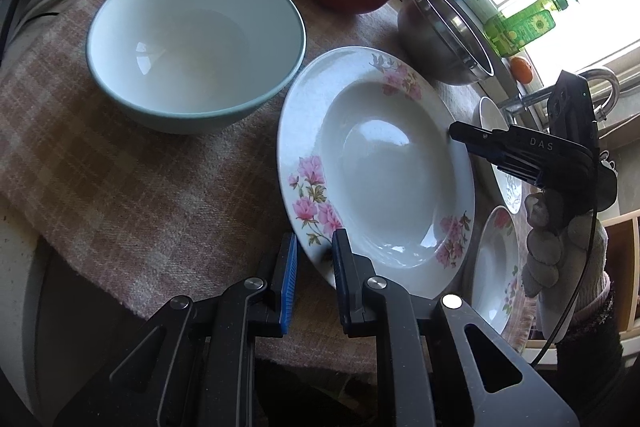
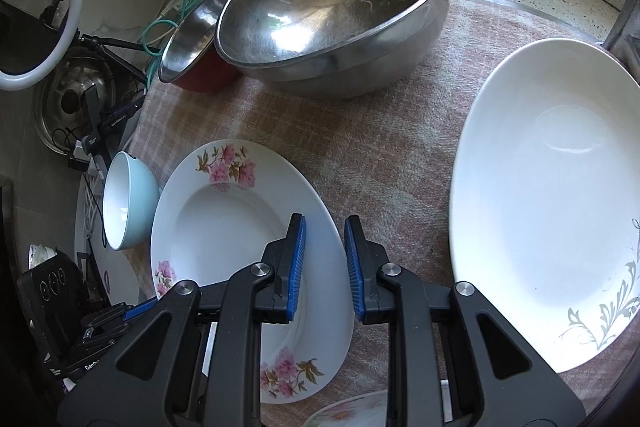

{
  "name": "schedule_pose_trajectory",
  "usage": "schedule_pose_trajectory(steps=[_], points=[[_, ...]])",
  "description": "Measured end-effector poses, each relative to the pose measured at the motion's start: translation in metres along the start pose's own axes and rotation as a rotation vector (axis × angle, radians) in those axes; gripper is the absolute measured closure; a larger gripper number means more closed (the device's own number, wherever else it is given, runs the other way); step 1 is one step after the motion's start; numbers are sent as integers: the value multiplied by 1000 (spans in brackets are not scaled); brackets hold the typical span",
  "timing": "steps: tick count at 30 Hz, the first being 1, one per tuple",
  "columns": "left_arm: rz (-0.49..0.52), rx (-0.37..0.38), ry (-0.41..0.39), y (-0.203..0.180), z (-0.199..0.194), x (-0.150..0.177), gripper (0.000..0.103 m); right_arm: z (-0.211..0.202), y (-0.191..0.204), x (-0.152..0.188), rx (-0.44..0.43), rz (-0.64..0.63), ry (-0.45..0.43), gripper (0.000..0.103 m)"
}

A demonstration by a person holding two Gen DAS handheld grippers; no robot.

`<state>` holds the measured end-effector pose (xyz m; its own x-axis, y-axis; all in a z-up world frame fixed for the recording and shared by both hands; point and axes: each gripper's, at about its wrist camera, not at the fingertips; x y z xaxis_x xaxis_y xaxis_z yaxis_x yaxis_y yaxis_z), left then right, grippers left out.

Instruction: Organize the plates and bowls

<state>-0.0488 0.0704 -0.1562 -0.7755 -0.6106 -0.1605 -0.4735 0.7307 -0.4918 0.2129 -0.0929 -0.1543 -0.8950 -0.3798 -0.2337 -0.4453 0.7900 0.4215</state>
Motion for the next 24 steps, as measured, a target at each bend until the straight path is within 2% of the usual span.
schedule_pose_trajectory(steps=[24], points=[[-2,-8,5,7,-6,12,88,-2,10,26,11,2,14,82]])
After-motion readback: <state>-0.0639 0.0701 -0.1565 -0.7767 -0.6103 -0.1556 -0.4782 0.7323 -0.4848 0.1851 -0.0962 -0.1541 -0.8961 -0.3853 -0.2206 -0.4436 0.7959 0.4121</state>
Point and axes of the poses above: each gripper's, at about its wrist camera, not at the fingertips, and z roughly the way its jaws point, y to its left, x to its underside, and after that the axes turned 8 degrees about -z, right-handed
